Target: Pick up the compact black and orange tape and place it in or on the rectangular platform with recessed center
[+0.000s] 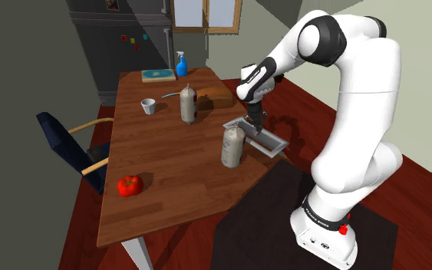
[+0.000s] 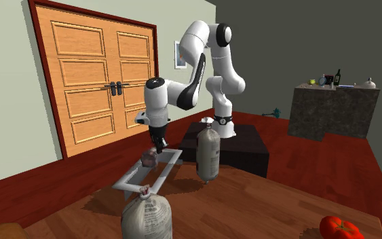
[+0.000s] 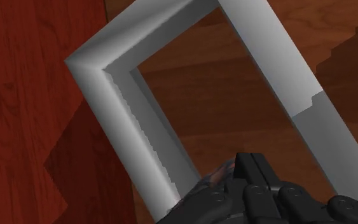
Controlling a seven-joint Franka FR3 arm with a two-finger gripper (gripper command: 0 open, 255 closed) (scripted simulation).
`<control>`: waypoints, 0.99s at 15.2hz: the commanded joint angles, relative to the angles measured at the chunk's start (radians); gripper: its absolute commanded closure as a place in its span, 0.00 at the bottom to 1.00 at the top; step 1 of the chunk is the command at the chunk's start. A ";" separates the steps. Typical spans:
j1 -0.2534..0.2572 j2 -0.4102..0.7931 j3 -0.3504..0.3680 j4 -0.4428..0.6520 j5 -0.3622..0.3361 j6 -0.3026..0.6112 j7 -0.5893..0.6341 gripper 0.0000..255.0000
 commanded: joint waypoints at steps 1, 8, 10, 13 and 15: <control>0.000 0.000 0.000 0.000 0.000 0.000 0.000 0.00; -0.177 0.020 -0.003 0.016 0.467 0.156 0.250 0.00; -0.177 0.039 0.000 0.013 0.472 0.178 0.247 0.00; -0.177 0.073 0.006 0.009 0.481 0.216 0.241 0.00; -0.177 0.073 0.006 0.009 0.481 0.216 0.241 0.00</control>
